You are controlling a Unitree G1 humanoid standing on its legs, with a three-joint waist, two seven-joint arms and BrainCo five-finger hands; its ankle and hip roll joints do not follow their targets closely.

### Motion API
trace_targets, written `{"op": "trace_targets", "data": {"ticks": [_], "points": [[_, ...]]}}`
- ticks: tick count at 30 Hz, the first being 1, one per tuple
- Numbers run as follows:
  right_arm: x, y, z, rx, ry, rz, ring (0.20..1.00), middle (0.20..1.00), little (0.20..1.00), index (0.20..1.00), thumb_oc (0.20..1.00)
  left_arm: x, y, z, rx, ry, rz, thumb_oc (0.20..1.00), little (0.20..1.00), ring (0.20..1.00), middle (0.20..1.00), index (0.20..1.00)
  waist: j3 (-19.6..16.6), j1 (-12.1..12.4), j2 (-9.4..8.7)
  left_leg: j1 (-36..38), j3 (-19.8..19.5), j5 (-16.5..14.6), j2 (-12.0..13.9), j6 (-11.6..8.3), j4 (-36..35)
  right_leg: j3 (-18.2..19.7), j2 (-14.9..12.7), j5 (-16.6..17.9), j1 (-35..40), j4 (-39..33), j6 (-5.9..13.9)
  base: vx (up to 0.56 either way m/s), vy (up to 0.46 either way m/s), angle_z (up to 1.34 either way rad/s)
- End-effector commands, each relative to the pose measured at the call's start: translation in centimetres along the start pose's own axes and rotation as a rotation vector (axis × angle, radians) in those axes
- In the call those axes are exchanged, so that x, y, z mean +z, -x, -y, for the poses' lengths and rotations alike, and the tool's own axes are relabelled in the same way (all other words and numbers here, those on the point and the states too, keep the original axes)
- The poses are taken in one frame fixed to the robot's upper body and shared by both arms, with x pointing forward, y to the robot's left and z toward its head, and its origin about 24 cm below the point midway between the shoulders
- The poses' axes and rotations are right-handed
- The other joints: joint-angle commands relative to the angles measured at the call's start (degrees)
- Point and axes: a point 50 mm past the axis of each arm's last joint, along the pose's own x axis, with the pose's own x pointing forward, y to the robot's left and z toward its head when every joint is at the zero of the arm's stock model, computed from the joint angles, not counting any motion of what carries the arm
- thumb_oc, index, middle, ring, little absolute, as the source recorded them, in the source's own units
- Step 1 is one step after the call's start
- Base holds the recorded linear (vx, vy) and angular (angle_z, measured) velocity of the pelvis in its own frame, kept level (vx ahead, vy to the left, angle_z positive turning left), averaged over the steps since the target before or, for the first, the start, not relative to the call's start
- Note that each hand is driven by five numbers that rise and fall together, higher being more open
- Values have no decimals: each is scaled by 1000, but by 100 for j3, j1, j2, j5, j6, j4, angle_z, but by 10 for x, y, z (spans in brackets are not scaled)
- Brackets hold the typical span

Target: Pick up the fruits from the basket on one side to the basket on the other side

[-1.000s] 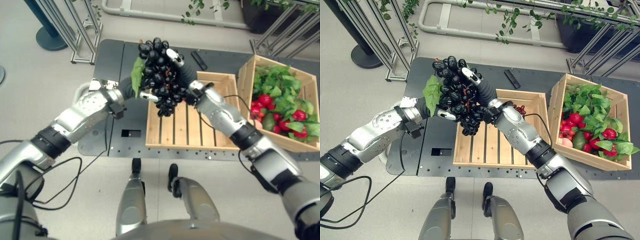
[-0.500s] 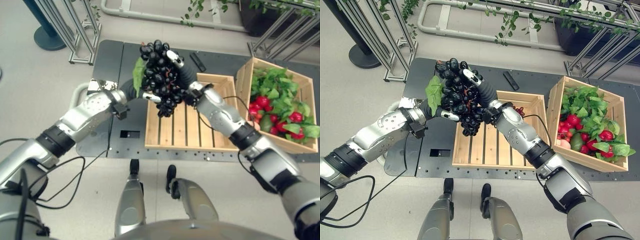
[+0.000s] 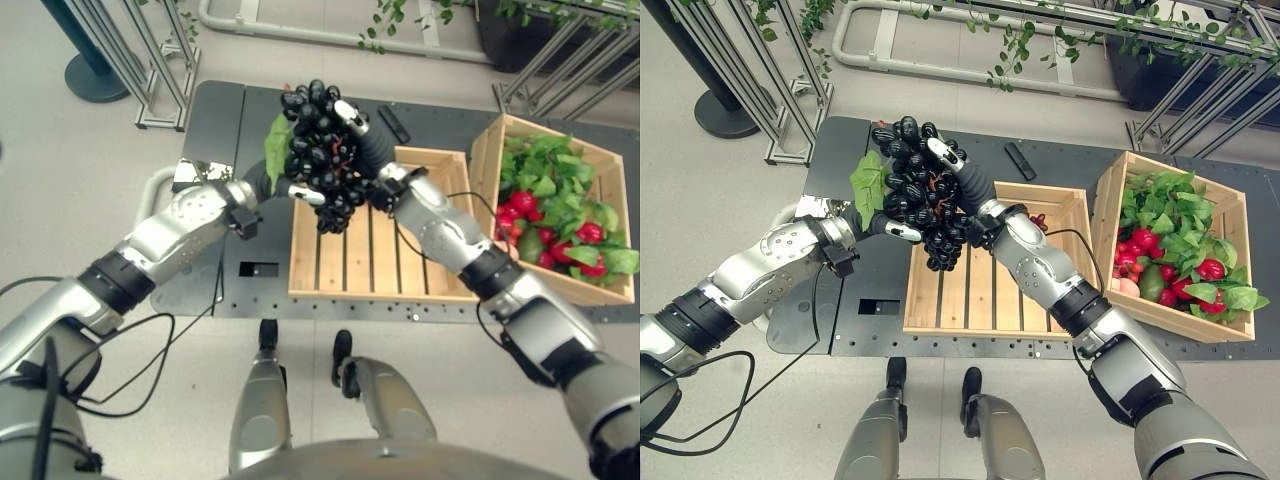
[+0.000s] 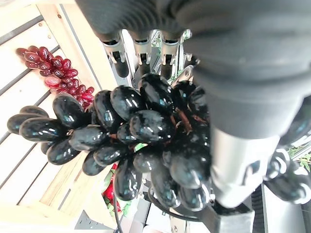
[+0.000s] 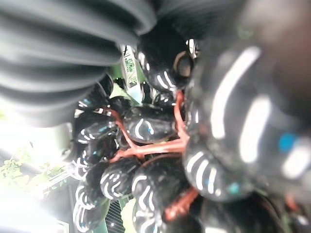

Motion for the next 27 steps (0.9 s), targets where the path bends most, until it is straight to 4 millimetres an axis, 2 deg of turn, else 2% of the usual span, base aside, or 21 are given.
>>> {"op": "trace_targets", "data": {"ticks": [1, 27], "points": [[58, -36, -51, 181, -60, 248, 200, 200, 200, 200, 200, 10, -23, 69, -342, 54, 100, 200, 200, 200, 200, 200, -227, -82, -157, 266, -70, -577, 48, 29, 176, 284, -573, 342, 250, -371, 890, 0, 0, 0], [48, -35, -47, 160, -85, 212, 200, 200, 200, 200, 200, 5, -25, 70, -316, 81, 106, 200, 200, 200, 200, 200, -205, -72, -140, 270, -58, -583, 30, 53, 140, 319, -589, 347, 223, -369, 900, 0, 0, 0]]}}
